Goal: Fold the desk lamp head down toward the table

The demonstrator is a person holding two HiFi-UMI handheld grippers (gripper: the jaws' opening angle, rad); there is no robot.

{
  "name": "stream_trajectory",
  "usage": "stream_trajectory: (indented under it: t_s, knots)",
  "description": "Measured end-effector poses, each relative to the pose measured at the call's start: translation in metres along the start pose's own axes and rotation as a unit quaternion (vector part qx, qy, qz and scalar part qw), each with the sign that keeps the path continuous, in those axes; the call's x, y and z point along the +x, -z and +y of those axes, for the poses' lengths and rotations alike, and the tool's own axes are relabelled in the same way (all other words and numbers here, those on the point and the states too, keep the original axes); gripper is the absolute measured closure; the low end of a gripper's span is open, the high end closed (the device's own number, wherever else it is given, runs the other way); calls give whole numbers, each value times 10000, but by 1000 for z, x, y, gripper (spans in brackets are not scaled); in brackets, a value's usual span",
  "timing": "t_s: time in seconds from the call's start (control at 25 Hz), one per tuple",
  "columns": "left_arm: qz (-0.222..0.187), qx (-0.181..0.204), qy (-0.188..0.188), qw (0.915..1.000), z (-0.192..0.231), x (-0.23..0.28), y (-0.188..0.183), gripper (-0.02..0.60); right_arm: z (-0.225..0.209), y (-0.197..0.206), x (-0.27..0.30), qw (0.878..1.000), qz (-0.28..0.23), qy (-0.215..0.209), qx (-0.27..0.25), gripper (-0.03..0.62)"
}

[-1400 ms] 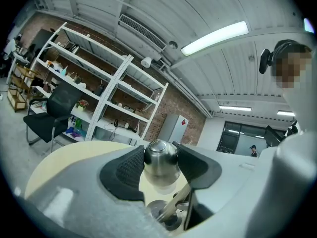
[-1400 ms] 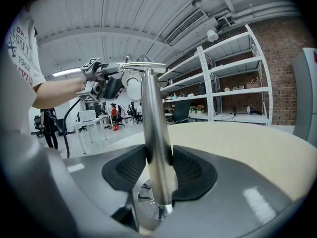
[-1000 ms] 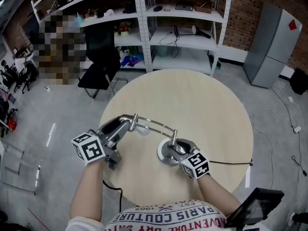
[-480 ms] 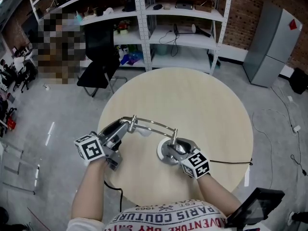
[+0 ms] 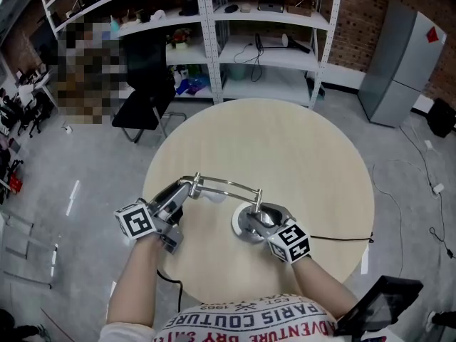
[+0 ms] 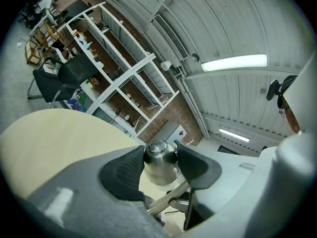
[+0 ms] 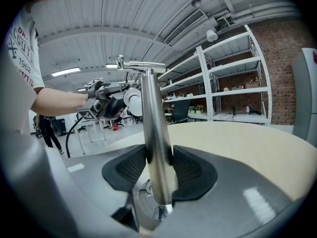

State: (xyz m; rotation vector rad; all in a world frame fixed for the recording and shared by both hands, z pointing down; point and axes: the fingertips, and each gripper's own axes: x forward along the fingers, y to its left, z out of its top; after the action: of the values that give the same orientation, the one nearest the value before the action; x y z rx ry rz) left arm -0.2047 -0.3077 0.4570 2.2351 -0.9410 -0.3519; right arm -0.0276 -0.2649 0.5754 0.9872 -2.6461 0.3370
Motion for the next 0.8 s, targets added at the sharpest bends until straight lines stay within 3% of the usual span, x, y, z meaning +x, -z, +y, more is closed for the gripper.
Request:
stream_trajectory:
  t_s: [0.28, 0.44, 0.8]
  knots:
    - [-76, -342, 77, 9994, 11, 0, 15, 365, -1, 2, -1, 10000, 4, 15, 6, 424]
    - [-215, -762, 203, 9967, 8, 4, 20, 365, -2, 2, -2, 10000, 2, 22, 8, 424]
    - [-337, -1043, 254, 9937, 13, 6, 25, 367, -5, -1, -1, 10000, 3, 32, 29, 424]
